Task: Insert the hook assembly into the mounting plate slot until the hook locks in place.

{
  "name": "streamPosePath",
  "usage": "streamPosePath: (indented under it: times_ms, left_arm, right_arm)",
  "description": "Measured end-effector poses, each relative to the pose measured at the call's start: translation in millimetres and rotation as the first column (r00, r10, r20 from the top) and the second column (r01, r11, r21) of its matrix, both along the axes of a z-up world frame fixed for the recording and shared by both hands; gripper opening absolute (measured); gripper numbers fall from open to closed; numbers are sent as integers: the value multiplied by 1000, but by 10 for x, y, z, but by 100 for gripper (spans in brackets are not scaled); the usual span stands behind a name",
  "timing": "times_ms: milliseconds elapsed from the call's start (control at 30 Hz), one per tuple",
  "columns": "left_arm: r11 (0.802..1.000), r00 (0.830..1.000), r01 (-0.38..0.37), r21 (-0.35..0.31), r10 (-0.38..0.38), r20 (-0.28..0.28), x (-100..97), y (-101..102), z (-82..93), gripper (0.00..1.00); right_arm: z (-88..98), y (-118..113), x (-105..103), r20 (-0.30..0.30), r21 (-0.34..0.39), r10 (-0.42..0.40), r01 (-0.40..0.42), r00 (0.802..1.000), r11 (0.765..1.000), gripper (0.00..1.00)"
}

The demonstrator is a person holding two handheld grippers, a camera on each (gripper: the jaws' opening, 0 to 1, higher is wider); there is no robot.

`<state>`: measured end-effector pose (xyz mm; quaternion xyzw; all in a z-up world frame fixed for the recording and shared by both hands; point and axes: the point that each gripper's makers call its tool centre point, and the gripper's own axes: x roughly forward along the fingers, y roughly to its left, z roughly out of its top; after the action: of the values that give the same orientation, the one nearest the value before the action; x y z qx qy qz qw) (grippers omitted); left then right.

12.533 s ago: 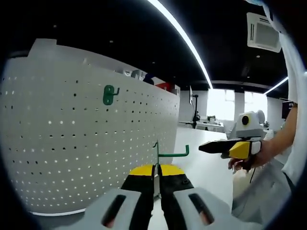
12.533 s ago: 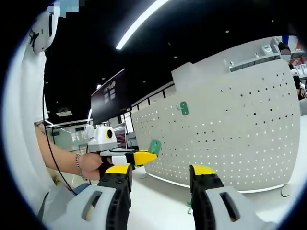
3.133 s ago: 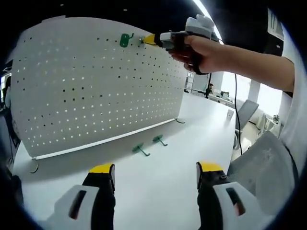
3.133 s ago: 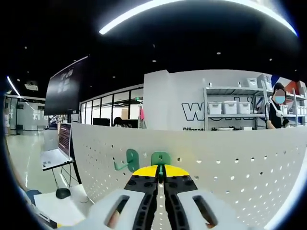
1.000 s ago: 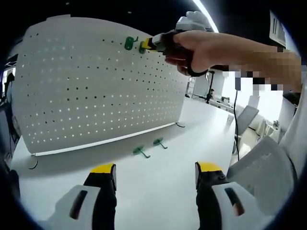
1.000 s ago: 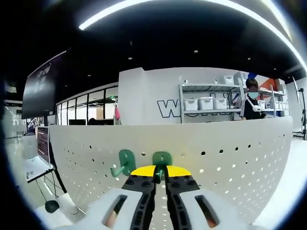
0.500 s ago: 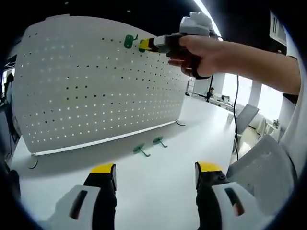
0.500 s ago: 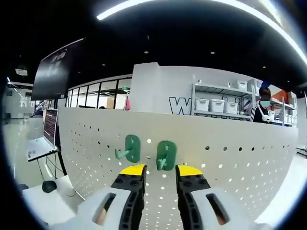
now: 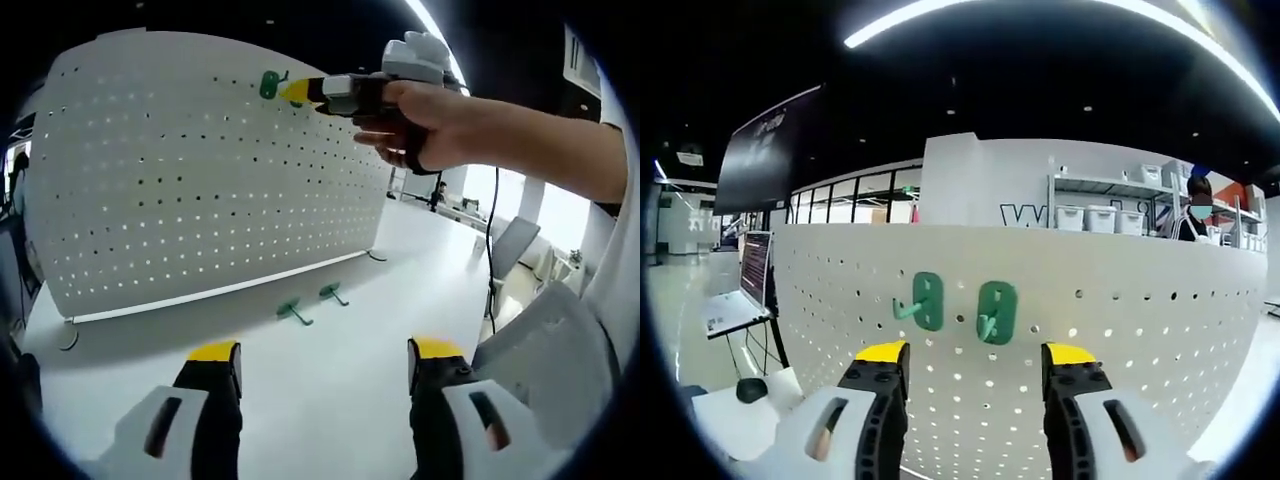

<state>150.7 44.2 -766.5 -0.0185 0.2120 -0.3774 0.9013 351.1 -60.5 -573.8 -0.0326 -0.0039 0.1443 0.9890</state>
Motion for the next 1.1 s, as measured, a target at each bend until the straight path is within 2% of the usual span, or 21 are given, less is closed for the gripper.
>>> streamPosePath:
  times_ms: [167,200,333,400,433,567,867,1100]
  left_arm:
    - [1000,1000,-3,2,3,0,3,9,2,70]
    - [1000,1000,-4,3,4,1,3,11,2,70]
    - [1000,1000,-5,3,5,-1,8,16,-5,71]
    - [1000,1000,-7,7,7,-1,12,22,-13,71]
    - [1000,1000,-8,8,8,-1,10,20,-7,71]
    - [1000,1000,-7,15,7,-3,11,19,-13,71]
    - [1000,1000,4,30,-4,0,12,6,-31,72]
    - [999,1000,-5,32,5,-2,20,26,-34,72]
  right_arm:
    - [-1,21,-32,9,-8,46,-46,999,999,49]
    - [9,44,-58,26,-20,80,-79,996,997,49]
    - [-39,92,-152,27,-1,184,-184,983,983,50]
    - [-49,66,-177,34,-13,201,-200,979,980,50]
    - [-47,85,-208,36,11,234,-235,971,972,50]
    - [-20,68,-258,63,52,274,-277,960,959,54]
    - [-36,83,-338,65,29,314,-316,947,948,56]
    - [-200,-30,-592,50,20,346,-347,937,937,58]
